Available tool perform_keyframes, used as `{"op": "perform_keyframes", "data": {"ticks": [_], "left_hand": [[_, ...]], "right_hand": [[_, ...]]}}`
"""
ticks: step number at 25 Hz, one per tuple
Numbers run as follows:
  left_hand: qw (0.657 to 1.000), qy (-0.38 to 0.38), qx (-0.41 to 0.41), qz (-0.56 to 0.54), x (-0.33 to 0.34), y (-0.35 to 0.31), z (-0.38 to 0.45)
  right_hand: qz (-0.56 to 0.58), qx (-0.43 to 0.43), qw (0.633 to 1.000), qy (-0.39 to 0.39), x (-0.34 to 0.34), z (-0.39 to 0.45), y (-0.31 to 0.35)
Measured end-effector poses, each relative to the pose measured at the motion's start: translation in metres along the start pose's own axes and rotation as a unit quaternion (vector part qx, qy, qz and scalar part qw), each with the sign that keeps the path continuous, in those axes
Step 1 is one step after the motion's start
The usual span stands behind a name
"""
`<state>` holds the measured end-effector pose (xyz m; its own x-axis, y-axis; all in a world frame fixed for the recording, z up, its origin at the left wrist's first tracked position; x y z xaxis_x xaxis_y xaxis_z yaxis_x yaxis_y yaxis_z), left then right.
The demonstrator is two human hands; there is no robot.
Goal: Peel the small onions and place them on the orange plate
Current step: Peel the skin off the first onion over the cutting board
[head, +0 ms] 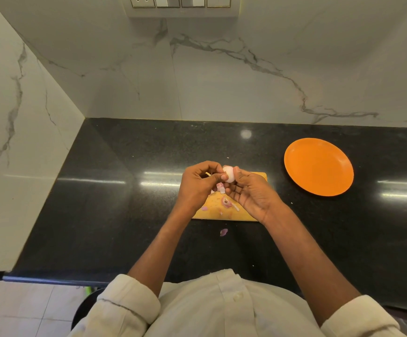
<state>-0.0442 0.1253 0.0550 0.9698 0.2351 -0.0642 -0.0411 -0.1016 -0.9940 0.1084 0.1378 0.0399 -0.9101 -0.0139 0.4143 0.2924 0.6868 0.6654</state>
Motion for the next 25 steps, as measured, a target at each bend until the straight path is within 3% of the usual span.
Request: {"op": "perform_keyframes", "data": {"ticks": [8, 12, 18, 22, 25], "left_hand": [[0.999, -0.032, -0.003, -0.021, -0.013, 0.006, -0.002], [1.0, -0.008, 0.002, 0.03, -0.006, -0.001, -0.002], [0.999, -0.001, 0.004, 0.037, 0.0, -0.004, 0.0], [0.998, -0.046, 0.008, 0.041, -0.001, -0.009, 0.003], [0.999, -0.044, -0.016, -0.028, -0.003, -0.003, 0.004]], "right_hand": [[0.047, -0.015, 0.998, 0.03, 0.004, 0.0, 0.002], [-0.084, -0.088, 0.992, -0.022, -0.005, 0.002, 0.013], [-0.263, -0.184, 0.946, -0.048, 0.0, -0.008, 0.037], [-0.249, -0.204, 0.946, -0.041, 0.003, -0.008, 0.037], [-0.16, -0.174, 0.971, -0.031, 0.0, -0.004, 0.031]]}}
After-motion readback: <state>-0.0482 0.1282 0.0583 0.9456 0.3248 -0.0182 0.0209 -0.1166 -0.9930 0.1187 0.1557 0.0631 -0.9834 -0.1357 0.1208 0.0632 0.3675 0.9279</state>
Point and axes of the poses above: each hand's wrist, its own z-axis towards the middle knuckle, its own x-axis out of the palm, y = z × x, the point moved 9 cm from there along z, towards the middle knuckle, and after that the axes turned 1 degree about -y, right-handed, at the moved point
